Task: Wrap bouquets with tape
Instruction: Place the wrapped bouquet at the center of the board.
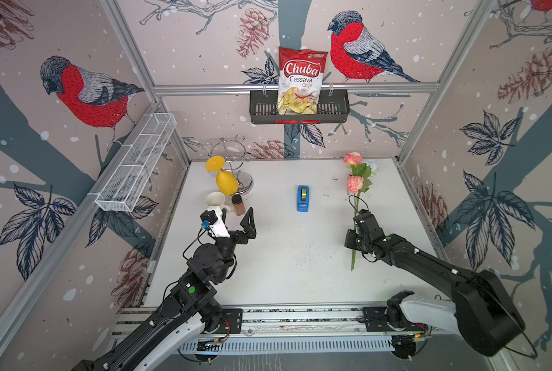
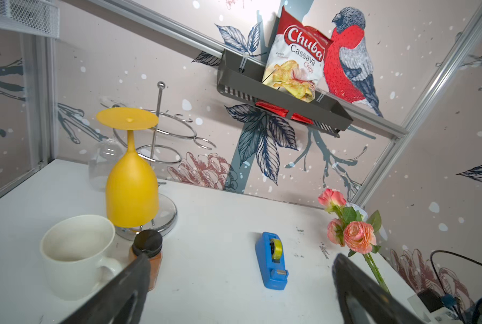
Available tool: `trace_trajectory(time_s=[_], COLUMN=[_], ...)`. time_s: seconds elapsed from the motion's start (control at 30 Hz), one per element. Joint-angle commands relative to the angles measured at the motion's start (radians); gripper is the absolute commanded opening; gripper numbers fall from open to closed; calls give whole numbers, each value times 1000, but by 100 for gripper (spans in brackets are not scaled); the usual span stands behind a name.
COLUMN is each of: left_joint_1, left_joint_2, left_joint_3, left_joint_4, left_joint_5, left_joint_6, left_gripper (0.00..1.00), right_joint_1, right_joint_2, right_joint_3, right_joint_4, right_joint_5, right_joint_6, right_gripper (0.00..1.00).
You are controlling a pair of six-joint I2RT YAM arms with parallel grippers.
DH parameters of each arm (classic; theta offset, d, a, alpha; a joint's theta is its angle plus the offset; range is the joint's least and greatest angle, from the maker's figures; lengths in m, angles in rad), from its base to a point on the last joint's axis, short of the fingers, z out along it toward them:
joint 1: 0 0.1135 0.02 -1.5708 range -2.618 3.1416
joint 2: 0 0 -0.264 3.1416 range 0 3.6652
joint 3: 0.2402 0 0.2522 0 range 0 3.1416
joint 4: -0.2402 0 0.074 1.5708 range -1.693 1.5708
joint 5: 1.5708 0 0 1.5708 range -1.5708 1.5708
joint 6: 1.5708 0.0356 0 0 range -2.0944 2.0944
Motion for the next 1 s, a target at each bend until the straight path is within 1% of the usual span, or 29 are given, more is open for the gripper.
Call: trace_trajectory(time_s=[0.0,0.07,0.1,0.13,0.23,0.37,0.43,0.47,0.5,0.53,0.57,0.6,0.63,0.77,0.87,0.9,0.93,0.97], left_joint_1=[2,4,5,5,8,14,23,30,38,47,57,67,76,124,196,226,254,289], left_joint_2=[-18,-36,-44,-52,-73,-92,-91,-90,-84,-80,-71,-63,-56,-8,59,88,114,144], left_joint_3=[-28,-54,-66,-76,-105,-154,-179,-188,-193,-195,-200,-205,-212,-266,-291,-302,-309,-320], left_joint_4=[-49,-55,-60,-61,-69,-42,-21,-18,-19,-25,-25,-20,-6,136,209,240,272,311], left_joint_5=[-74,-105,-130,-148,-216,-286,-282,-273,-270,-268,-271,-279,-288,-293,-258,-246,-220,-179], left_joint_6=[-2,13,16,30,52,99,142,158,168,173,180,188,195,273,286,282,287,294], left_gripper=[100,100,98,97,97,97,97,97,97,97,97,97,97,97,97,97,97,97], right_joint_1=[-9,-13,-14,-15,-17,-16,-15,-14,-12,-11,-10,-9,-9,-9,-8,-8,-8,-8], right_joint_2=[66,103,121,134,154,170,162,152,133,112,84,46,23,-185,-333,-382,-422,-468], right_joint_3=[-2,-4,-4,-2,-5,-6,0,3,6,11,18,27,37,91,119,115,105,88], right_joint_4=[41,45,45,45,45,47,42,39,31,22,11,0,-12,-42,-7,35,80,136], right_joint_5=[-13,-15,-16,-14,-10,-7,-6,-6,-3,3,7,9,9,22,64,88,114,138], right_joint_6=[-30,-36,-38,-40,-35,-35,-34,-32,-32,-32,-34,-39,-43,-66,-110,-134,-151,-169], right_gripper=[0,0,0,2,16,31,40,47,54,58,63,65,67,72,75,77,81,99])
